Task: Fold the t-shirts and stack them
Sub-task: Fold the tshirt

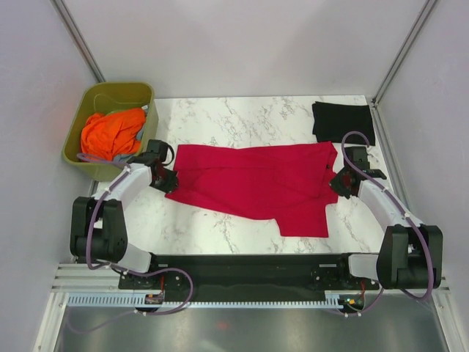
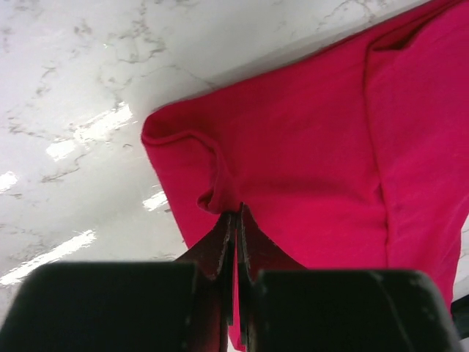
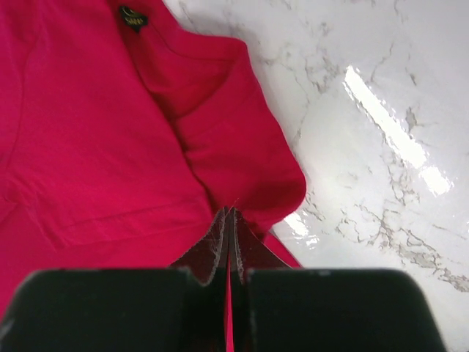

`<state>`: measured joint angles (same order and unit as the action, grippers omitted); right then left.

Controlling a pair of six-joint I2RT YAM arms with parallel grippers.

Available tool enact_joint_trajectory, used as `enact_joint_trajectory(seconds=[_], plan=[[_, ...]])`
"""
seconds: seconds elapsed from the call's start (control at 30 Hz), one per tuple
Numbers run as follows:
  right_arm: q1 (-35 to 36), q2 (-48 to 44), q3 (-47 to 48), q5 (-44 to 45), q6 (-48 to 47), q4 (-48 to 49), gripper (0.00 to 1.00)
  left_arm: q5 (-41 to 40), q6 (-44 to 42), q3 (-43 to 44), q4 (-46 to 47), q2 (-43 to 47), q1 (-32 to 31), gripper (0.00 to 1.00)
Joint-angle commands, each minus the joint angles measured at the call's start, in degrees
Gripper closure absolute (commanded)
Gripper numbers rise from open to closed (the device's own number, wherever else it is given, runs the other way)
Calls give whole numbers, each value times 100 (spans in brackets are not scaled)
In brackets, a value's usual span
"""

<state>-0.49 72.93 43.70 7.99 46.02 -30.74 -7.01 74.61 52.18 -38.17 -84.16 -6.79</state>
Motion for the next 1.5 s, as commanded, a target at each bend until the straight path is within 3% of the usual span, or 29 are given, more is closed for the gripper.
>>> enact_joint_trajectory(seconds=[0.0,0.33,0.47,0.53,0.73,0.83,1.03,1.3,1.47], plan=[[23,134,410,291,-207,139,100,-266,203,423,126,-179,-24,98],[5,223,596,221,-269,147,100,-679,871,161,-208,259,-86,98],[5,20,490,133,-339,-10,100,-636,713,169,-278,321,-103,98],[5,-76,368,89,-357,-64,87,-618,730,126,-278,339,-147,98],[5,-156,8,-140,-524,-11,66,-574,757,20,-278,400,-253,98],[5,-235,-299,-419,-594,277,61,-591,748,38,-278,418,-323,98],[14,-367,-871,-938,-656,955,57,-644,757,116,-287,418,-499,98],[23,-630,-1154,-860,-787,956,57,-767,766,169,-287,427,-631,98],[23,-902,-961,-659,-823,526,52,-811,722,178,-296,453,-648,98]])
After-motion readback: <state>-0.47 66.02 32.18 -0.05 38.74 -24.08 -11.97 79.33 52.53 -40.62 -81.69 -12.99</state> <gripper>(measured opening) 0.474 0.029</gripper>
